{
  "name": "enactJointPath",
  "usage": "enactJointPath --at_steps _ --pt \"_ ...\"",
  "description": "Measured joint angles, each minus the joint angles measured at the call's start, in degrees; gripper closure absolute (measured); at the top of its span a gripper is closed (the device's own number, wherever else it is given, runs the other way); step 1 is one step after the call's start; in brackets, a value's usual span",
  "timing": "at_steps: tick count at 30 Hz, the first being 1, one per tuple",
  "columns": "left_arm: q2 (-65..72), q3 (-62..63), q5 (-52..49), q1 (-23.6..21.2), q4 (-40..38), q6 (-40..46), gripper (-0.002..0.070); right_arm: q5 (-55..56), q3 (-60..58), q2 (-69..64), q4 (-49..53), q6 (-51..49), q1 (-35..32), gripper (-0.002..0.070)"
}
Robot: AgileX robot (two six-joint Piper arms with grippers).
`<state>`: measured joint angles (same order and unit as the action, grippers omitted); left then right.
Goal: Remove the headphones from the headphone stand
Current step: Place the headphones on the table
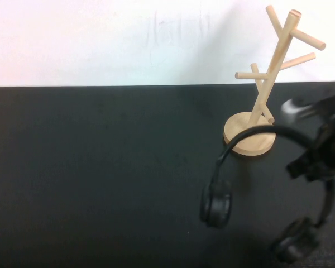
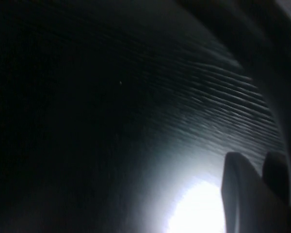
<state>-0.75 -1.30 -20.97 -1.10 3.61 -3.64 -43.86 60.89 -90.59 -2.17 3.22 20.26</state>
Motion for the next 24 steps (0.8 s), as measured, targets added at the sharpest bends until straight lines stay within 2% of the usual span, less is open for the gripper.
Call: enactJointPath --at_steps 6,13,16,21,24 --pt "0.0 0.0 0.0 0.0 0.0 0.0 0.0679 9.7 0.0 -11.7 -0.1 -1.1 0.0 0.0685" --pt "0.0 0.0 0.0 0.0 0.0 0.0 0.0679 12.2 0.0 -14.9 0.6 -2.9 0.0 0.0674" --pt "0.0 0.0 0.0 0.0 0.0 0.0 0.0679 12.3 0.0 -15.0 2.2 -3.2 0.0 0.0608" --pt "0.0 0.0 0.0 0.0 0.0 0.0 0.0679 12.5 0.0 -15.0 2.7 -3.2 0.0 0.0423" --pt "0.0 0.0 0.0 0.0 0.0 0.0 0.0679 12.5 0.0 -14.7 3.0 -3.5 0.6 0.0376"
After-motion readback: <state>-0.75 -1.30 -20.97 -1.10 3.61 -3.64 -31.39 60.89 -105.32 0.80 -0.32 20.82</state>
